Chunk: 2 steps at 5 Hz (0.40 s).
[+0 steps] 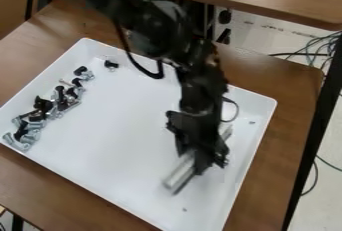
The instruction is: Sweep into pile
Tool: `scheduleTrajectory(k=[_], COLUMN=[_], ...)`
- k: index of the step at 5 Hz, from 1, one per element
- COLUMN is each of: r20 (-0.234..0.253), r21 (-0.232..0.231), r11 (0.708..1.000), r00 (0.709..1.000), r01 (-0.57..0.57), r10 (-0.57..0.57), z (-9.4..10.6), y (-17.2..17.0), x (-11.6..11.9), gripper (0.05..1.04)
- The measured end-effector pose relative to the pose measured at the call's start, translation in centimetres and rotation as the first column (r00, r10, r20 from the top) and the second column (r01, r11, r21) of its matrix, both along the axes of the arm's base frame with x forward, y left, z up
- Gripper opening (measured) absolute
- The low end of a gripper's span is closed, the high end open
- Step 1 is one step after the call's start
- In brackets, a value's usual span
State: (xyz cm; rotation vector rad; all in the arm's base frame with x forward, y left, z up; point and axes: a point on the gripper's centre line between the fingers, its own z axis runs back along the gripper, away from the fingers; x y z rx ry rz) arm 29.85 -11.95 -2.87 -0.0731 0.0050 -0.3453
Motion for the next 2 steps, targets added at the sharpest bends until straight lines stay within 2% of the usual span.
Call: scheduleTrajectory(k=[1, 2], r20=[-0.014, 0.008], r21=[-0.008, -0.043], r11=[1.0, 0.998], r00=[1.0, 0.999], r01=[-0.025, -0.037], r10=[0.025, 0.037], z=[-0.47, -0.55], y=[-0.18, -0.28], x=[-0.05, 0.39], gripper=[0.362, 0.432])
